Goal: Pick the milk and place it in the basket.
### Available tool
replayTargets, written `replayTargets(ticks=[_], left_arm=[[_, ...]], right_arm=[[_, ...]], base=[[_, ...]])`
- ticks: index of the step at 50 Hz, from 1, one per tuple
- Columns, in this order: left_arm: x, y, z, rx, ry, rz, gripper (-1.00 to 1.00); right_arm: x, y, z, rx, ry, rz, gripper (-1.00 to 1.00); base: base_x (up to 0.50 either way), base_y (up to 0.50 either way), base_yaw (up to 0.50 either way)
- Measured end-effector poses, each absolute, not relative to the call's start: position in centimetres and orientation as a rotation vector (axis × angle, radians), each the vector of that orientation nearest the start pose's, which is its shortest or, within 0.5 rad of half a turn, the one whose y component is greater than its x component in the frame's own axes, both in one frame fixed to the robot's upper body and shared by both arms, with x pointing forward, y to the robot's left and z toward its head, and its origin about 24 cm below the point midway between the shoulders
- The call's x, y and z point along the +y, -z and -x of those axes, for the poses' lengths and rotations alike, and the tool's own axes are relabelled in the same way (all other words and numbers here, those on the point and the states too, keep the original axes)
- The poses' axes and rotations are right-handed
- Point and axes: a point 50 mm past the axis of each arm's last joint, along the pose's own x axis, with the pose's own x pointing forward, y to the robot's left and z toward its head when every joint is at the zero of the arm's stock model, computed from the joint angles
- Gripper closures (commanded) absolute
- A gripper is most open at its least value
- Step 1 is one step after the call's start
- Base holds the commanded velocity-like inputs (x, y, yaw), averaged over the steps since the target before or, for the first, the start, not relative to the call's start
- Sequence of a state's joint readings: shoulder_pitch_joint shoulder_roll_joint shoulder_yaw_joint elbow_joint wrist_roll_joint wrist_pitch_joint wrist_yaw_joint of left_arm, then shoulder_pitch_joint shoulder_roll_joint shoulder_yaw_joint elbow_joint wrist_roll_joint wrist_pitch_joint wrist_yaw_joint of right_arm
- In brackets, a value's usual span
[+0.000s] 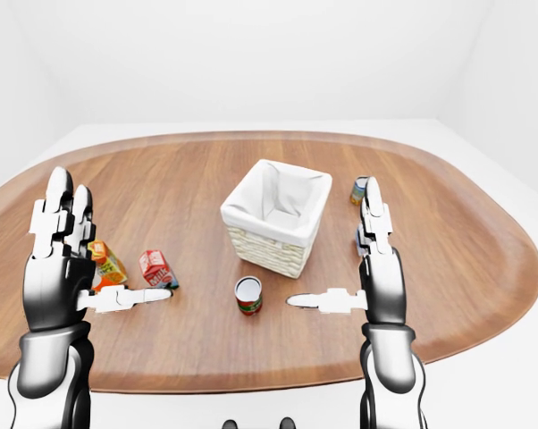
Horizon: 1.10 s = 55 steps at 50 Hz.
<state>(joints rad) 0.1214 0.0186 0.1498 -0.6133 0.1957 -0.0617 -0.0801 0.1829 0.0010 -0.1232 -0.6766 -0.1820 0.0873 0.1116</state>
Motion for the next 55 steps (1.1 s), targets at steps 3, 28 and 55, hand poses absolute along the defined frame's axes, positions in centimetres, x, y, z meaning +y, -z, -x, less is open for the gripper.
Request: replayTargets(ticks=[3,28,55], left_arm=[[18.26,-15.86,-20.13,-0.528,-0.129,-0.301,-1.00],[18.17,-15.78,-20.15,-0.526,-0.126,-0.300,-1.00],[18.21,-15.39,-20.47,-0.521,-0.140,-0.314,-1.00]], right_arm=[[-18.06,-14.71,-19.57,-0.383,0.108,0.256,-1.00],[-18.03,-14.71,-19.57,-0.384,0.103,0.253,-1.00],[-17.94,-14.50,-19.53,-0.377,0.098,0.249,-1.00]], base=[[0.27,0.00,0.00],[0.23,0.00,0.00],[0.23,0.00,0.00]])
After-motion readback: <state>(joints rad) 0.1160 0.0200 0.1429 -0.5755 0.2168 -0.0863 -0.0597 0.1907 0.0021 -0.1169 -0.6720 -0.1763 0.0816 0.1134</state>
